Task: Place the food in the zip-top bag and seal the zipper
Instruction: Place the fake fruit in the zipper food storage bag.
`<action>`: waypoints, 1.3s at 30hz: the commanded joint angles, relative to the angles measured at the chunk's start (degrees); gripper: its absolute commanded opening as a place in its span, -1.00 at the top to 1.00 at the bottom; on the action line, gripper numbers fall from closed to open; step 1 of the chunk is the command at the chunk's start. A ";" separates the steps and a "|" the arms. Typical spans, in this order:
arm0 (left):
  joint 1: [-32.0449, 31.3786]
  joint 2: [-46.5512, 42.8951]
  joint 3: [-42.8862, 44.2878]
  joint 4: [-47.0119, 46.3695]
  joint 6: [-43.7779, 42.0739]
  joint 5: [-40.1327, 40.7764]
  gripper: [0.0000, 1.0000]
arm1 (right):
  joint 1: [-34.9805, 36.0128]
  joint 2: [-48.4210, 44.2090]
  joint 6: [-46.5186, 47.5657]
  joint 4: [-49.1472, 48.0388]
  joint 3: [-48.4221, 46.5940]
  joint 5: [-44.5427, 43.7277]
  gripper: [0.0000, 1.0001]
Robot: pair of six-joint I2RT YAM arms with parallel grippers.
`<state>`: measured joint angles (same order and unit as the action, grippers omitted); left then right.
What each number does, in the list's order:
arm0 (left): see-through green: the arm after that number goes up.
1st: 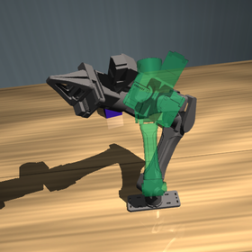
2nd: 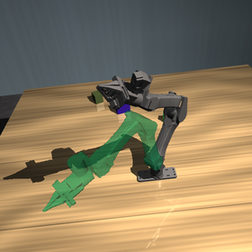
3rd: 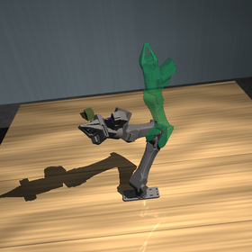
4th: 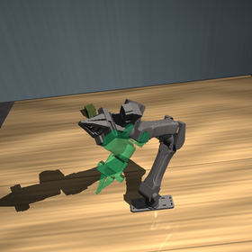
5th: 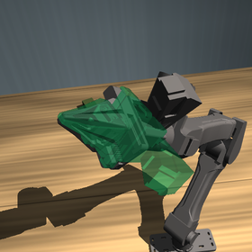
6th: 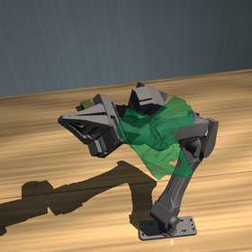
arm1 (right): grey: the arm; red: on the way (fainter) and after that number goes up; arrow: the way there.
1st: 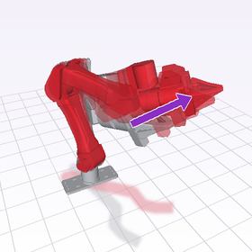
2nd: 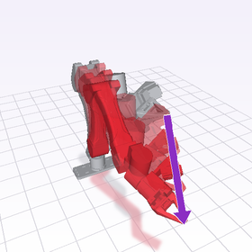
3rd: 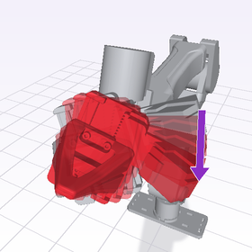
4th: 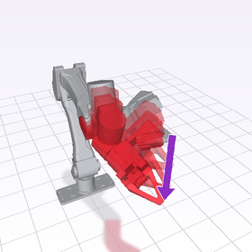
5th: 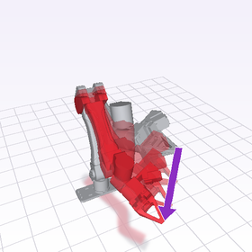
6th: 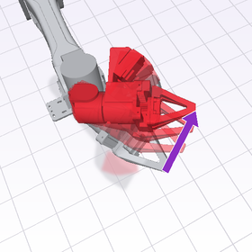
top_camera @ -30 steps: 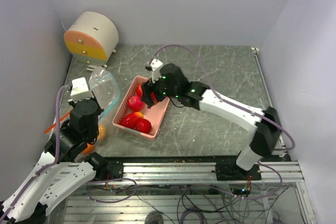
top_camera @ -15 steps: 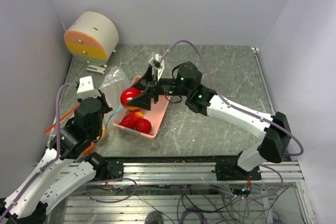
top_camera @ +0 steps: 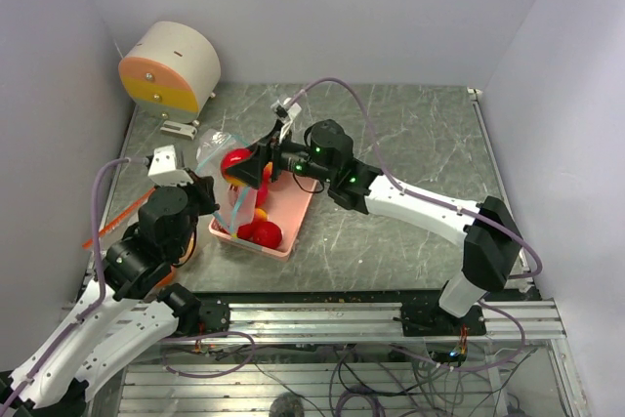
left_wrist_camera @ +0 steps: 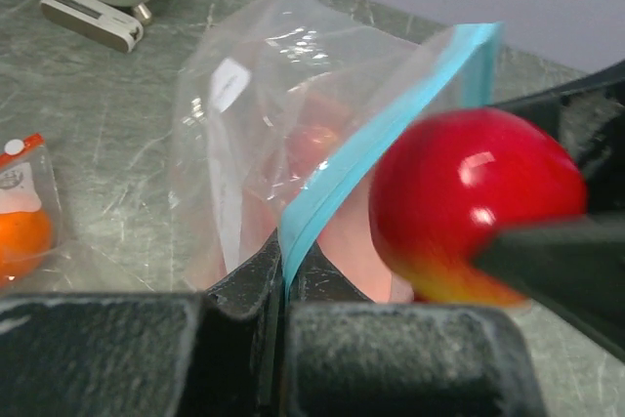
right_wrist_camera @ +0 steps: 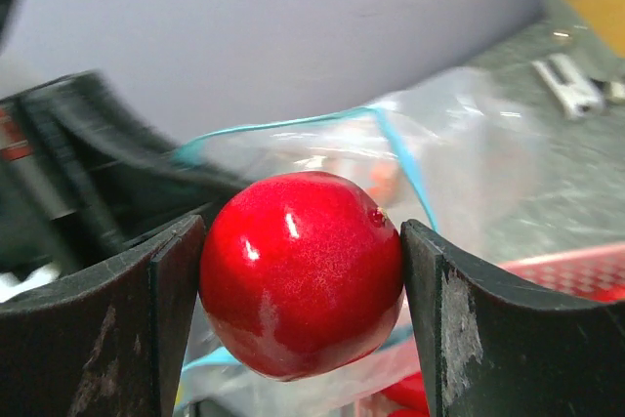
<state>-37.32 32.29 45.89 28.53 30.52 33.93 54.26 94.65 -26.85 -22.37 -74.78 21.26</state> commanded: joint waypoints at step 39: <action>0.24 -3.28 -1.90 -2.14 4.52 3.05 0.86 | 4.73 -7.24 4.97 20.76 -0.70 -26.03 -1.00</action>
<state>-37.32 30.11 42.15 27.73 35.35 35.20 58.94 83.48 -19.66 -6.02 -73.41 -4.56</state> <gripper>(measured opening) 0.075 0.999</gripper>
